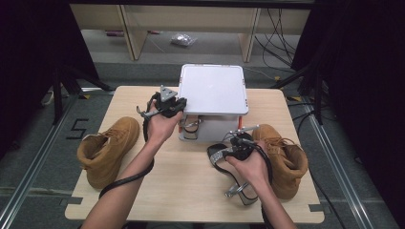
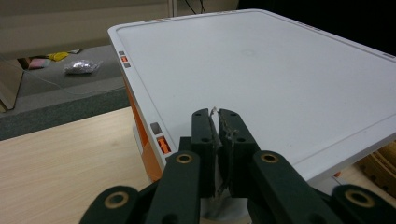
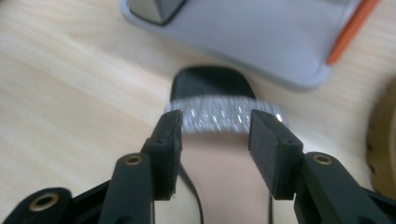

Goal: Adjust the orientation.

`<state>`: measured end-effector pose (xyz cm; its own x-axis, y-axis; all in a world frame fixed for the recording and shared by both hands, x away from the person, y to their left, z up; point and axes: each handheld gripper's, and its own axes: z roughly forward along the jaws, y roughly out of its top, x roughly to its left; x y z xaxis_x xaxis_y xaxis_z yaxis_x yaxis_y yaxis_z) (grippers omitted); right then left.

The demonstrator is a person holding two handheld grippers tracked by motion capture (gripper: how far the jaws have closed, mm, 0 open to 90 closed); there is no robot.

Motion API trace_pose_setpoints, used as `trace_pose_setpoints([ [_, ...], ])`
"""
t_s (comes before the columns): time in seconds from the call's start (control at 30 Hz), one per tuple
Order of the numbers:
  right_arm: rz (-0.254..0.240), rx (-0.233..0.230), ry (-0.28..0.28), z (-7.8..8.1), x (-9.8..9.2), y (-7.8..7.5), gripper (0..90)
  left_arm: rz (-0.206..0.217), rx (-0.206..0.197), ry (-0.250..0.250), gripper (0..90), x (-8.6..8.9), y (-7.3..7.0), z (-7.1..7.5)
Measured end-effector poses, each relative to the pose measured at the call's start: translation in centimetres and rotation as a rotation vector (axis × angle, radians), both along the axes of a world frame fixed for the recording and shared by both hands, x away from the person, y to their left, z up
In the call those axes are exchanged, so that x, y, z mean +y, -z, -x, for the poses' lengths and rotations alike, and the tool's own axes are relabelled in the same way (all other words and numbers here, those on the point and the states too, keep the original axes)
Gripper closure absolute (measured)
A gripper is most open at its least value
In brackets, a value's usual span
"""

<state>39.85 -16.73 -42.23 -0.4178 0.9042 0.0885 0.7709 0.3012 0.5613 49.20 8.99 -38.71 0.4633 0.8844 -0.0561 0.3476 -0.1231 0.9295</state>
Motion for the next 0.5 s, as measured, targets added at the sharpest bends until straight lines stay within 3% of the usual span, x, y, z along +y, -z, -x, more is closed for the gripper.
trace_pose_setpoints([
  [0.13,-0.01,0.008,0.012,1.0,-1.4,-0.2,53.7,0.001,-0.009,-0.002,84.1,-0.1,0.1,0.0],
  [0.2,-0.025,0.026,0.052,1.5,-1.8,-0.3,53.7,0.0,-0.008,-0.001,84.3,-0.2,0.1,0.0],
  [0.23,-0.002,0.008,0.028,1.5,-2.3,-0.3,53.7,-0.005,-0.008,0.002,84.5,-0.2,0.1,0.0],
  [0.33,0.007,0.03,0.044,1.7,-3.2,-0.4,53.8,-0.001,-0.009,0.0,85.0,-0.2,0.1,0.0],
  [0.37,-0.014,0.048,0.068,1.9,-3.2,-0.5,53.8,0.001,-0.012,0.0,85.1,-0.2,0.2,0.0],
  [0.4,0.002,0.049,0.037,1.9,-3.7,-0.5,53.8,0.005,-0.014,-0.001,85.2,-0.2,0.2,0.0],
  [0.5,0.01,0.048,0.039,2.1,-4.3,-0.4,53.8,0.005,-0.015,-0.002,85.2,-0.2,0.2,0.0],
])
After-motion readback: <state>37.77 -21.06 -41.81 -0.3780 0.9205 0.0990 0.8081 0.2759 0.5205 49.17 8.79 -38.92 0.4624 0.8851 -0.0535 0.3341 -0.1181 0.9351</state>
